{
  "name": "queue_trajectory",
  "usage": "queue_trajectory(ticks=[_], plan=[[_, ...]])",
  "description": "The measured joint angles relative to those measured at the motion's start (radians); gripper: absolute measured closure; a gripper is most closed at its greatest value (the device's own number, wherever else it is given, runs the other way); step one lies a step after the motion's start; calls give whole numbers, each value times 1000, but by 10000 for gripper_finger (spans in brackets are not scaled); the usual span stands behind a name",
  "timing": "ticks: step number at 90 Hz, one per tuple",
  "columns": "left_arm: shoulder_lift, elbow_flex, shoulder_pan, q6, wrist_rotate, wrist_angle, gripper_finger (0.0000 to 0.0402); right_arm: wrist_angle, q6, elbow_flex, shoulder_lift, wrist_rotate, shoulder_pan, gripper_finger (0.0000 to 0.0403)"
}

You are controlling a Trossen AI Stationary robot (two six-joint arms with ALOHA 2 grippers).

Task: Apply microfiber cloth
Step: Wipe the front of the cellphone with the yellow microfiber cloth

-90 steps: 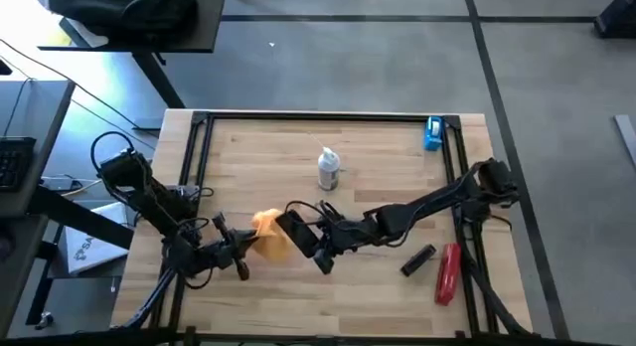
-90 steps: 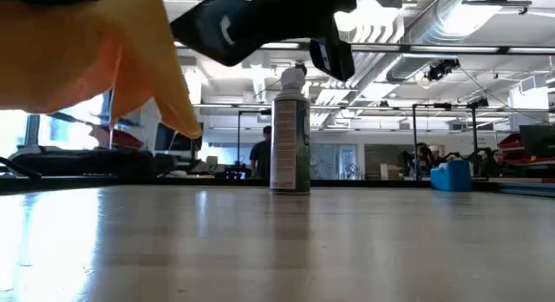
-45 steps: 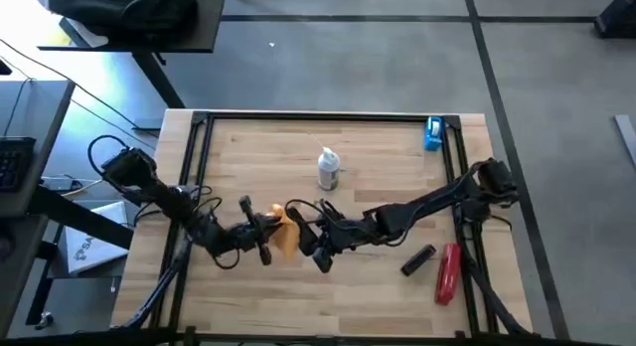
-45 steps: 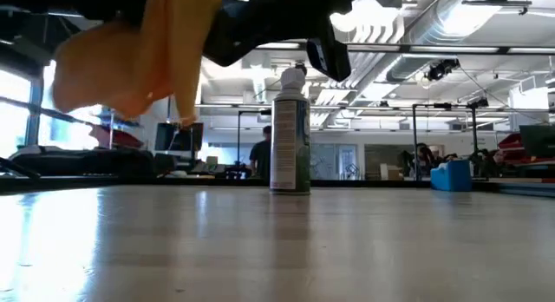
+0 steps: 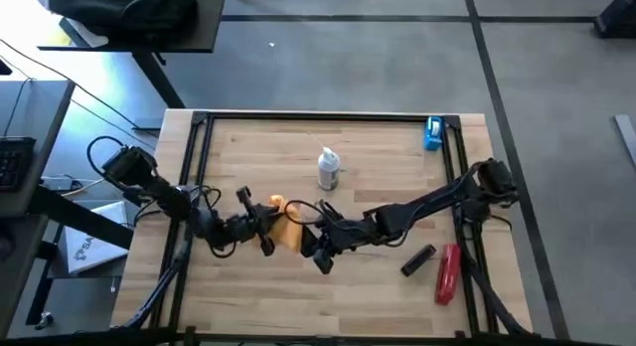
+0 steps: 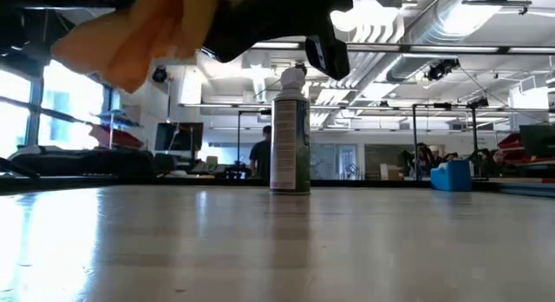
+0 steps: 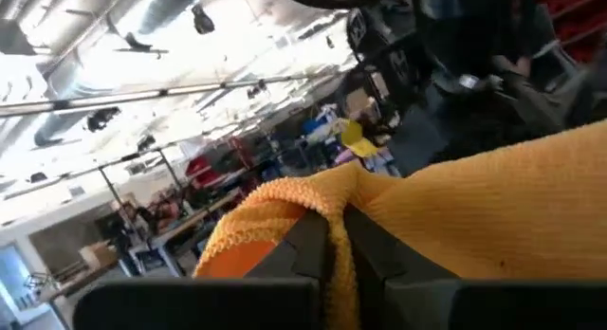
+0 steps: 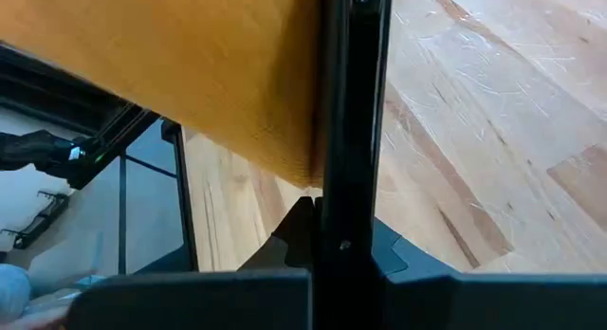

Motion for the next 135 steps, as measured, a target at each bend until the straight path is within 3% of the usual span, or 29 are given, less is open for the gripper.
queue_trajectory(ticks=[18,50,58,74,91,109,135], plan=[[0,-96,-65,-70,-121,28,402,15,-3,-2,-2,-10,-11,402],[-20,-227,-100,-269,-205,23,402,-3,-102,2,-110,19,-21,402],[-20,-231,-102,-318,-141,26,402,-16,-126,1,-135,64,-25,402],[-20,-207,-55,-427,138,-19,401,-102,-128,1,-149,110,-32,402],[-19,-89,24,-542,247,-234,379,-147,-114,1,-132,132,-35,402],[-19,40,76,-627,270,-471,326,-163,-114,1,-129,139,-38,402],[-81,52,36,-606,255,-444,264,-247,-94,0,-134,138,-31,402]])
